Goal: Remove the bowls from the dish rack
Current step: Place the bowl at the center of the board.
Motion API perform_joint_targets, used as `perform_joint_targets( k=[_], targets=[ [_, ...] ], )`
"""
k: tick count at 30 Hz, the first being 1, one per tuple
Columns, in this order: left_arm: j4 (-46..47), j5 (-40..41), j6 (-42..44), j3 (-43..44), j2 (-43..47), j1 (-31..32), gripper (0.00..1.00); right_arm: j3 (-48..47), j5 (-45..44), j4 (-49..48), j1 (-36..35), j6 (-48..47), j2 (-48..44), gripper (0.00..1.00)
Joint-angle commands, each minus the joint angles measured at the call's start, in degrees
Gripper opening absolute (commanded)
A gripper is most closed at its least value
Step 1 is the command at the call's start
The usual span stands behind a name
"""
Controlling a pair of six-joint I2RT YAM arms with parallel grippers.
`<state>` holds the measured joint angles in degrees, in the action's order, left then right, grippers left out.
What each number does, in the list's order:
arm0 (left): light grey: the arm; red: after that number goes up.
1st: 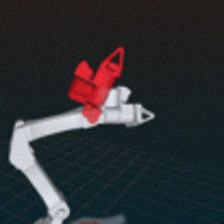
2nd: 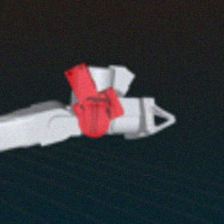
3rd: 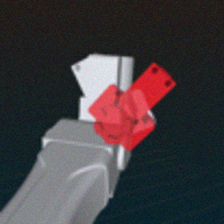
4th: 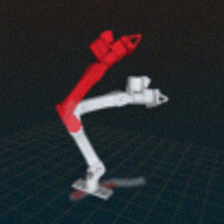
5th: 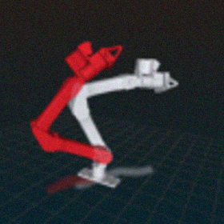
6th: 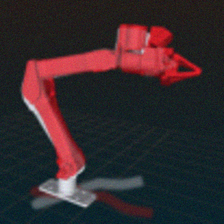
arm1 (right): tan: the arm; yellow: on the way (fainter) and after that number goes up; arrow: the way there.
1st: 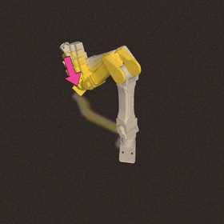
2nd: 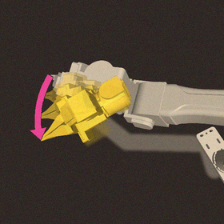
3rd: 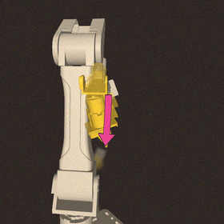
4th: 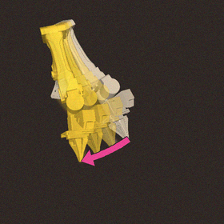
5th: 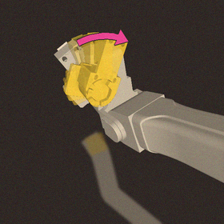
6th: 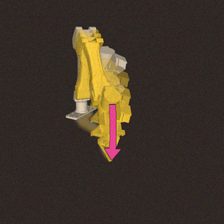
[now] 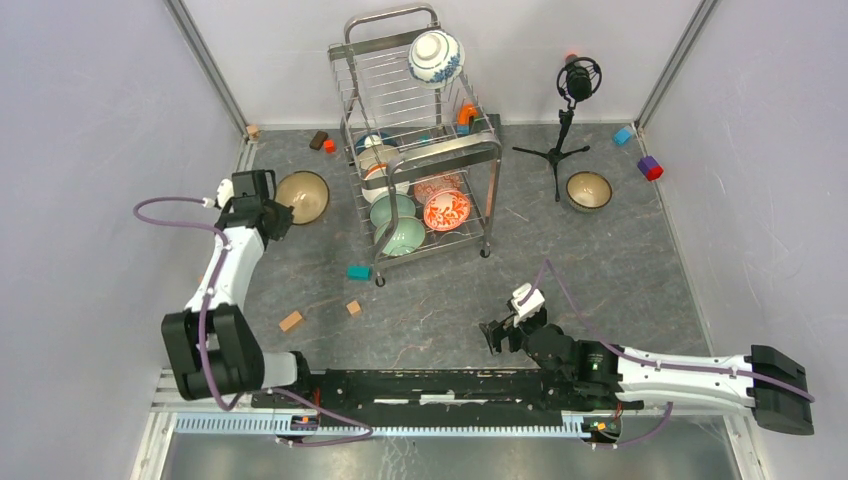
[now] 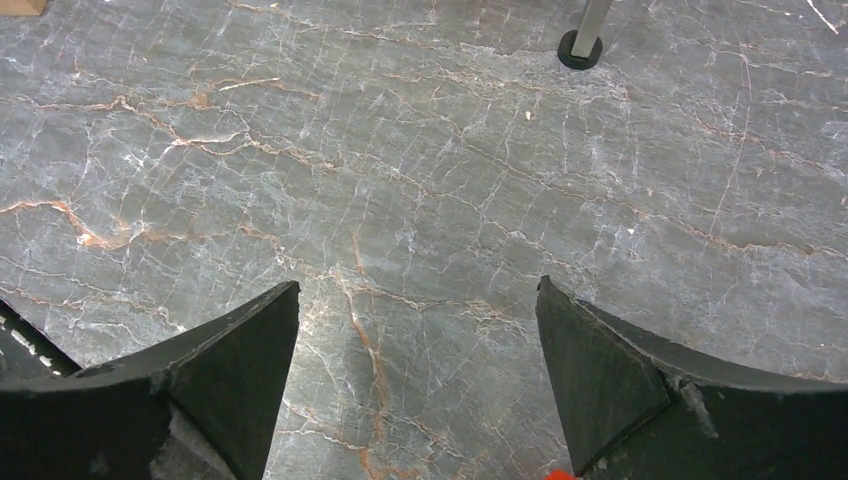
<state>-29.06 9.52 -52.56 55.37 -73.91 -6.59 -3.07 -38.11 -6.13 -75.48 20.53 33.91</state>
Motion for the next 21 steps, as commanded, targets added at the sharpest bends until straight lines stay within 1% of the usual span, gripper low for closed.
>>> perform_joint_targets(
  k=[1,6,11,13,17,21],
  targets=[
    [13.52,-5.61,-7.49,2.43,-2.72,-5.59,0.02,1.5,-2.14,-5.71,0.06,-0.33,0.72,0.92],
    [14.37,-5.73,-8.85,7.01,-7.45,-8.61,0.02,2.3,-2.12,-7.94,0.07,-0.78,0.74,0.92],
    [15.72,-6.54,-12.2,9.97,-12.51,-10.96,0.02,0.88,-3.56,-6.54,0.03,-0.77,1.91,0.92],
    [16.72,-6.55,-13.98,10.02,-13.71,-11.22,0.02,0.85,-4.52,-6.42,0.09,-0.62,1.78,0.92],
    [18.31,-6.06,-14.9,10.38,-16.55,-11.22,0.02,1.52,-6.13,-6.94,0.14,-0.44,1.08,0.92],
    [15.97,-5.74,-14.7,12.66,-20.5,-11.22,0.02,2.19,-7.85,-7.32,0.11,0.07,0.86,0.92]
  ],
)
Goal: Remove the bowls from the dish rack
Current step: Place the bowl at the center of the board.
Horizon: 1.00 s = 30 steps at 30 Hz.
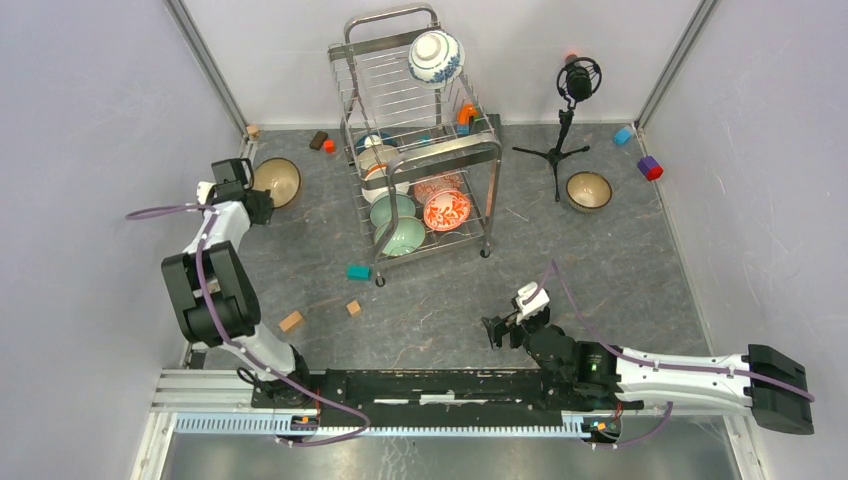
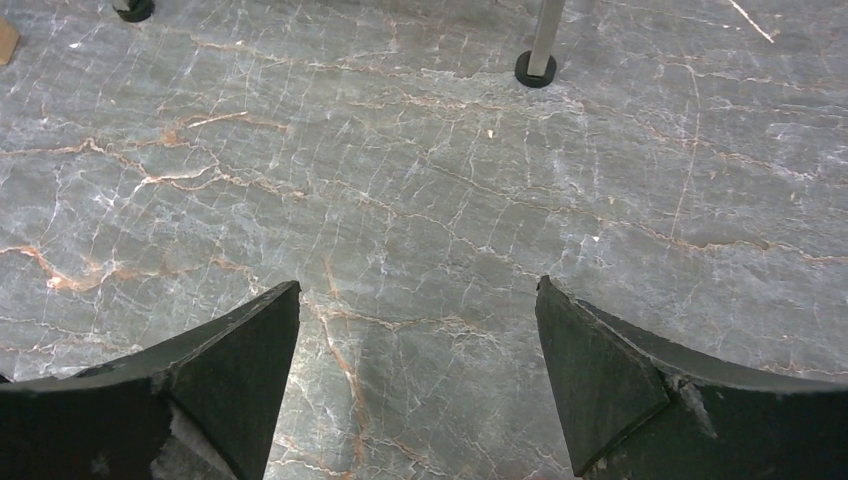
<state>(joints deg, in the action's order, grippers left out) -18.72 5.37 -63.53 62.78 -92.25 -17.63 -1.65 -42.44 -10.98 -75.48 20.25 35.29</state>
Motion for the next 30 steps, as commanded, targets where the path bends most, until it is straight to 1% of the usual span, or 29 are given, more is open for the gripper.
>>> perform_joint_targets(
  k=[1,10,16,20,27,30],
  targets=[
    [4.94,-1.57,-3.55,5.57,-2.72,-0.17,0.02,0.86,-3.73,-2.31,0.08,0.6,-0.48,0.92],
    [-1.37,2.24,0.4,9.2,-5.19,0.56,0.02,1.37,-4.5,-1.99,0.05,1.47,-0.67,0.92],
    [-5.93,7.71,3.39,12.46,-7.17,4.17,0.02,0.96,-4.29,-1.64,0.01,1.73,1.2,0.92],
    [-6.98,8.62,3.57,13.62,-8.8,5.17,0.02,0.86,-4.36,-0.79,0.12,1.99,1.26,0.92],
    [-8.64,10.14,4.02,14.86,-10.82,5.67,0.02,1.39,-5.02,-0.88,0.14,1.95,-1.4,0.93],
    [-9.66,10.7,3.72,15.17,-11.54,5.85,0.02,2.88,-5.2,-0.97,0.07,1.74,-1.52,0.93]
  ],
)
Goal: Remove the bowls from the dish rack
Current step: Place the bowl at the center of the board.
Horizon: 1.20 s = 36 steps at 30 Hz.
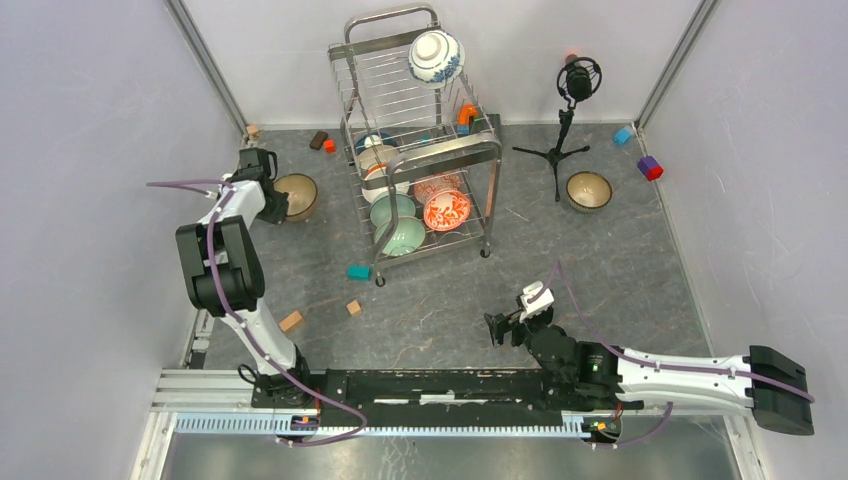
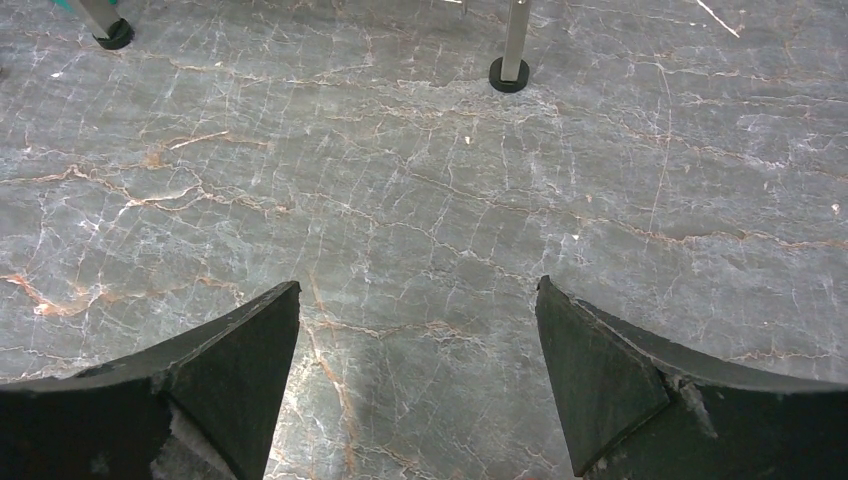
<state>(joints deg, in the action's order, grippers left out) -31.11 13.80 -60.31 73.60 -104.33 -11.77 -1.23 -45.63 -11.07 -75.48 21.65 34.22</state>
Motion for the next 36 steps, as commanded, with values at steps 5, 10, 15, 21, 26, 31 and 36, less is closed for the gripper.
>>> perform_joint_targets(
  k=[5,10,15,21,26,31,36],
  targets=[
    [2.5,2.65,0.37,4.36,-0.08,0.27,0.02,2.59,-2.0,-0.95,0.08,0.33,-0.04,0.93],
    [2.87,1.77,0.64,3.72,-0.16,0.29,0.02,2.73,-1.31,-0.88,0.14,0.42,-0.18,0.93],
    [3.99,0.35,0.48,1.87,1.46,0.32,0.27,2.8,-0.55,-0.32,0.08,0.67,-0.61,0.93],
    [5.74,-2.28,0.33,-1.29,6.52,0.3,0.81,-0.42,-0.24,2.81,0.07,0.08,-1.33,0.94],
    [6.53,-6.28,0.35,-5.44,15.37,0.77,1.0,-3.03,-0.44,6.18,0.07,0.0,-2.74,0.94],
    [10.33,-13.4,3.53,-12.46,29.32,1.78,1.0,-5.77,-1.32,9.52,0.08,-0.22,-5.12,0.93],
    [13.99,-15.86,7.57,-20.39,43.54,6.4,1.0,-12.74,-3.72,13.57,0.09,-3.48,-5.25,0.93]
  ],
)
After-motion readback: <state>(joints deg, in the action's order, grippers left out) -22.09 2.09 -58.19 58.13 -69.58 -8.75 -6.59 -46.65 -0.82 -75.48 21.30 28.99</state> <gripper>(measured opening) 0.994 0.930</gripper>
